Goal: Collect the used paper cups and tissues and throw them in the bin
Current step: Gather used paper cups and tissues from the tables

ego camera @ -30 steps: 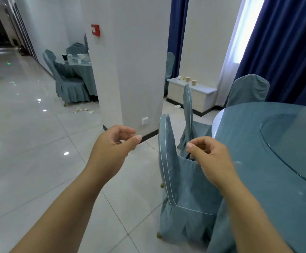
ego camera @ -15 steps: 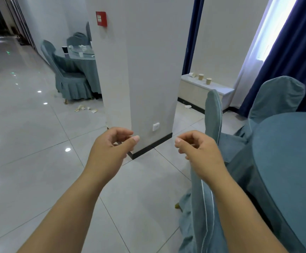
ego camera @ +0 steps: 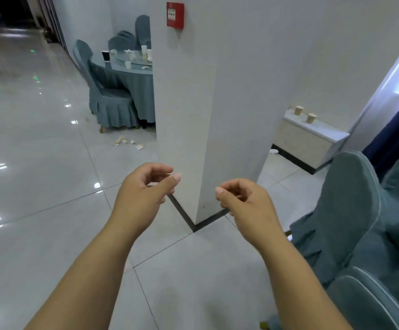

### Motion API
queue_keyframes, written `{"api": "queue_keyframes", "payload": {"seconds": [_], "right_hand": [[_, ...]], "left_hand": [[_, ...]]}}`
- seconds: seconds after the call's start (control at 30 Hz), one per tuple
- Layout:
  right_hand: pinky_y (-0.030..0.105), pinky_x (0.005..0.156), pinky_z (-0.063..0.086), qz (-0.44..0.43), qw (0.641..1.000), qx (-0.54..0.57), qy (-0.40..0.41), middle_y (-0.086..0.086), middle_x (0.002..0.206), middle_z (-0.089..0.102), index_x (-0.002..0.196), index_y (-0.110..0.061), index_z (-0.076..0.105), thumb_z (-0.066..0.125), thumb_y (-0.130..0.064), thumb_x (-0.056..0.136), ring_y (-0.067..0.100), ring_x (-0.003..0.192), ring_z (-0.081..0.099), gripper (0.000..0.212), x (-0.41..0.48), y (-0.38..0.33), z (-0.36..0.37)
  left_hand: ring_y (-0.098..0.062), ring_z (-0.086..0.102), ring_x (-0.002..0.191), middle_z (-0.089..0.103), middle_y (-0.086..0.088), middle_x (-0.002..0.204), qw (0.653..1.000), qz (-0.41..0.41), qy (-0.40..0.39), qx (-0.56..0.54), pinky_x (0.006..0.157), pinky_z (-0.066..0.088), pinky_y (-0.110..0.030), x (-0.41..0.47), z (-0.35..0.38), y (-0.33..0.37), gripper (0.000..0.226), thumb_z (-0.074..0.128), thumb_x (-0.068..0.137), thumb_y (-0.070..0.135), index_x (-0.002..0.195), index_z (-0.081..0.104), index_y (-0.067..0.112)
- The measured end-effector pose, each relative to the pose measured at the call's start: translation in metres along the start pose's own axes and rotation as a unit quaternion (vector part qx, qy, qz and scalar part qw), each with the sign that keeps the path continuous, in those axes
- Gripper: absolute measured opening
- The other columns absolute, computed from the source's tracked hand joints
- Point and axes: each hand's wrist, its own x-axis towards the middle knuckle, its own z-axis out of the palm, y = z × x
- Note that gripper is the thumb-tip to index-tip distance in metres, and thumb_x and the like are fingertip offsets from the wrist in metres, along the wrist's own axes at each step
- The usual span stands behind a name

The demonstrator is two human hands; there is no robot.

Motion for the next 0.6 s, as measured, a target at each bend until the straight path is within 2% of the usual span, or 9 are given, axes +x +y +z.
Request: {"api": "queue_keyframes", "payload": {"seconds": [0.23, 0.43, 0.6], "right_hand": [[0.021, 0.064, 0.048, 0.015, 0.998, 0.009, -0.055, -0.002, 0.085, 0.068, 0.082, -0.026, 0.066, 0.066, -0.027, 0.087, 0.014, 0.079, 0.063, 0.005, 0.137, 0.009, 0.079], [0.03, 0.069, 0.052, -0.003, 0.996, 0.007, -0.09, -0.006, 0.082, 0.068, 0.079, -0.029, 0.066, 0.067, -0.03, 0.085, 0.015, 0.08, 0.064, 0.006, 0.284, 0.019, 0.143], [0.033, 0.07, 0.052, -0.016, 0.993, 0.013, -0.118, -0.004, 0.08, 0.068, 0.079, -0.026, 0.066, 0.068, -0.029, 0.084, 0.018, 0.079, 0.064, 0.006, 0.404, 0.004, 0.193]], "left_hand": [[-0.013, 0.07, 0.08, 0.069, -0.001, 0.096, 0.998, -0.032, 0.058, -0.004, 0.079, 0.055, -0.035, 0.134, -0.041, -0.035, 0.012, 0.07, 0.083, 0.024, 0.094, 0.066, 0.025], [-0.017, 0.07, 0.082, 0.069, -0.002, 0.094, 0.994, -0.058, 0.097, -0.002, 0.083, 0.055, -0.041, 0.27, -0.049, -0.061, 0.012, 0.07, 0.083, 0.022, 0.095, 0.066, 0.023], [-0.016, 0.069, 0.082, 0.07, 0.0, 0.092, 0.992, -0.062, 0.111, 0.013, 0.08, 0.055, -0.039, 0.379, -0.065, -0.064, 0.013, 0.07, 0.083, 0.026, 0.096, 0.066, 0.024]]}}
